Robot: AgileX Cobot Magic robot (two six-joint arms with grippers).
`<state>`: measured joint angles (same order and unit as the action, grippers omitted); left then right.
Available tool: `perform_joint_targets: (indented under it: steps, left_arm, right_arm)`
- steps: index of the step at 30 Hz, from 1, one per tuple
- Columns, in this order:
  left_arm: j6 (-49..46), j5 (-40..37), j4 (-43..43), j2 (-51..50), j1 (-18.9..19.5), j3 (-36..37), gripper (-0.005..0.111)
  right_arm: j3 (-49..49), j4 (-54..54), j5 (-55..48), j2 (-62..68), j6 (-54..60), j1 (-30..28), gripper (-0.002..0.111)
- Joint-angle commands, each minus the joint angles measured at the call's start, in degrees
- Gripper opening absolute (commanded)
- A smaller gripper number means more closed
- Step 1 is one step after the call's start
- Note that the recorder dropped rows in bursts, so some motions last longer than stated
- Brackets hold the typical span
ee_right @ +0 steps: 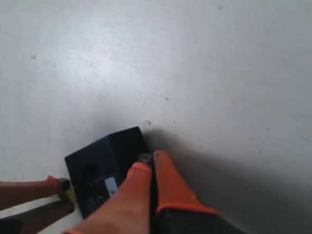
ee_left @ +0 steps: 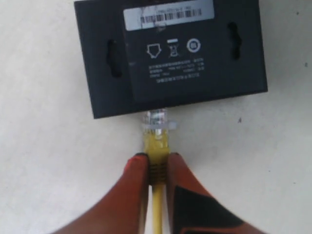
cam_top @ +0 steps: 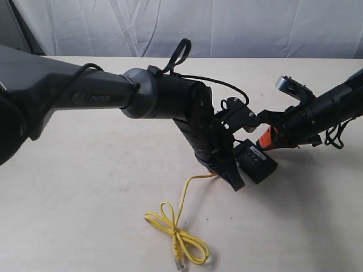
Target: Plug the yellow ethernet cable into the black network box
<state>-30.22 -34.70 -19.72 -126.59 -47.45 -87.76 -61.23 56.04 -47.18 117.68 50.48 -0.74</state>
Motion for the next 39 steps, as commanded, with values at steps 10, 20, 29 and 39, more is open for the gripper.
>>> perform_joint_targets:
  steps: [10, 20, 29, 39]
  left_arm:
    - [1.3, 4.7, -2.2, 0.0, -0.1, -0.5, 0.000]
    - [-0.3, 4.5, -2.1, 0.0, 1.1, -0.5, 0.000]
    - [-6.1, 4.0, -3.0, 0.0, 1.0, -0.5, 0.000]
    - [-9.4, 4.3, -9.5, 0.0, 1.0, -0.5, 0.000]
  right_arm:
    - [0.3, -1.6, -4.9, 0.2, 0.5, 0.2, -0.001]
    - [0.3, -1.7, -4.9, 0.2, 0.5, 0.2, -0.001]
    - [0.3, -1.4, -2.4, 0.2, 0.5, 0.2, -0.001]
    - [0.3, 1.8, -2.2, 1.0, 3.1, 0.2, -0.001]
